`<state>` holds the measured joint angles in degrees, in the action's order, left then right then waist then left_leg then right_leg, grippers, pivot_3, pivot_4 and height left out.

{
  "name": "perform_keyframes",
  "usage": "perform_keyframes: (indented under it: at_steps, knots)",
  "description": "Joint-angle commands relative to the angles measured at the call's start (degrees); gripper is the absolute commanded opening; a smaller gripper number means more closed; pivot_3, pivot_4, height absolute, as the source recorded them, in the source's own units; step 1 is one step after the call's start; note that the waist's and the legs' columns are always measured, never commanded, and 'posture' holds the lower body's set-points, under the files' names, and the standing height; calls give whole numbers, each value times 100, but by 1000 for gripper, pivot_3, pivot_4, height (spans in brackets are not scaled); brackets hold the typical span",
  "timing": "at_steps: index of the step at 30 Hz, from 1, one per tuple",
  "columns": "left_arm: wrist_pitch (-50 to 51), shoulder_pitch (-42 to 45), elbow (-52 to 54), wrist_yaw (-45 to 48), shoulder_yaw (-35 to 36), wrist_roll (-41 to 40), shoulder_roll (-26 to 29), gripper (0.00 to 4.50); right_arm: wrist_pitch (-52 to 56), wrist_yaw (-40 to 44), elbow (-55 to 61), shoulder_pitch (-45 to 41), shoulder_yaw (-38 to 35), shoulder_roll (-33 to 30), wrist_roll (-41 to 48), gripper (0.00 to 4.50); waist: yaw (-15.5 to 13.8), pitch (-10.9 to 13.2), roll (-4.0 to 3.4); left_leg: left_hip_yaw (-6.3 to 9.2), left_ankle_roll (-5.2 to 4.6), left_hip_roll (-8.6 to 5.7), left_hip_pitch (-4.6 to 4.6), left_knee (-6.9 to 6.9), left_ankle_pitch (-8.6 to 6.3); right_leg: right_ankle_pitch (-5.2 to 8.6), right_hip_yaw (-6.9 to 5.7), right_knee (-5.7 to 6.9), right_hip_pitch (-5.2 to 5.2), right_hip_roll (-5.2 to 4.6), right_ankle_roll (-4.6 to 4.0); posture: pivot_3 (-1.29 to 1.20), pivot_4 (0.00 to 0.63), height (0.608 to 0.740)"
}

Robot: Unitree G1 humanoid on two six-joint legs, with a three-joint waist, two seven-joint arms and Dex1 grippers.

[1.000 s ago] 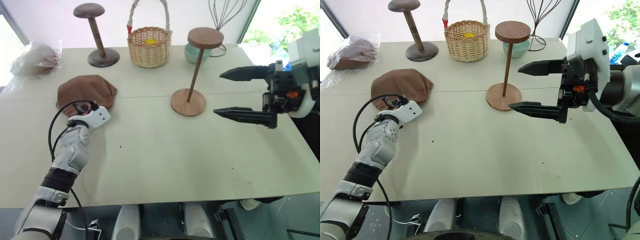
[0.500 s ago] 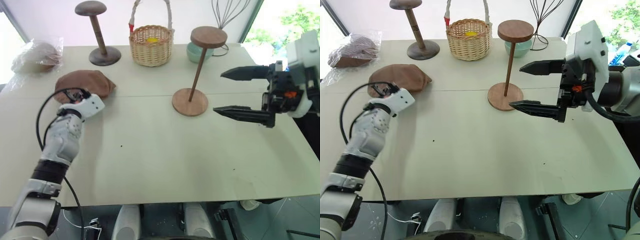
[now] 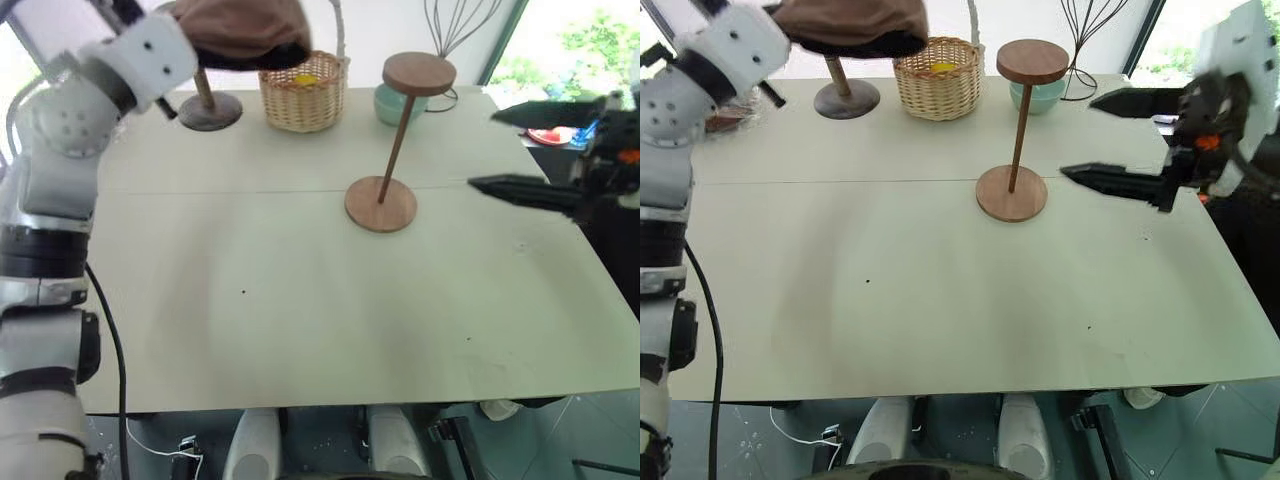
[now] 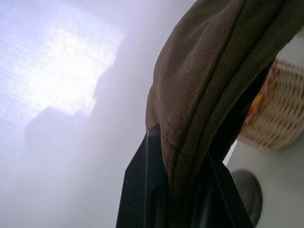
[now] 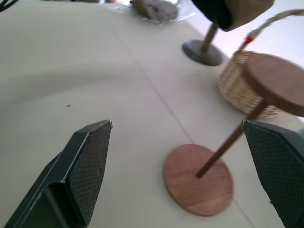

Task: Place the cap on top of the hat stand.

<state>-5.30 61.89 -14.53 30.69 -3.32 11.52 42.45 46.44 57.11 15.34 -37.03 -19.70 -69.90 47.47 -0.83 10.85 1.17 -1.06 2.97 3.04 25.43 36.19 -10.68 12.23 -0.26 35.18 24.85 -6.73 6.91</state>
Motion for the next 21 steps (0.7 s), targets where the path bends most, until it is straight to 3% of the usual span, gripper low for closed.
perform_keyframes:
  at_steps: [1,12,16,21]
  knots:
    - [-163,624,258,111,-16,-342,-433,42,-237,-16,-248,-138,-377,-212,-231,4500,-2,0,0,0,0,-2,1,1,0,0,0,-1,-2,0,1,0,150,728]
    - [-1714,1608,-1434,-225,-788,58,-2062,42,198,-293,-39,-88,-947,-270,1,4500,20,0,-3,-3,-3,-3,-5,2,0,-8,9,-3,-4,1,18,0,150,728]
    - [-2158,1748,-2093,-674,-1209,857,-2091,42,464,-456,238,90,-1267,-233,134,4500,15,0,-3,-3,-4,-2,-5,-1,0,-7,10,-1,-1,2,20,0,150,728]
    - [-2757,1315,-1785,-717,-1335,1098,-1859,42,765,-686,472,283,-1648,-216,299,4500,18,0,-3,-3,-4,-3,-4,0,0,-4,11,-2,-1,2,13,0,150,728]
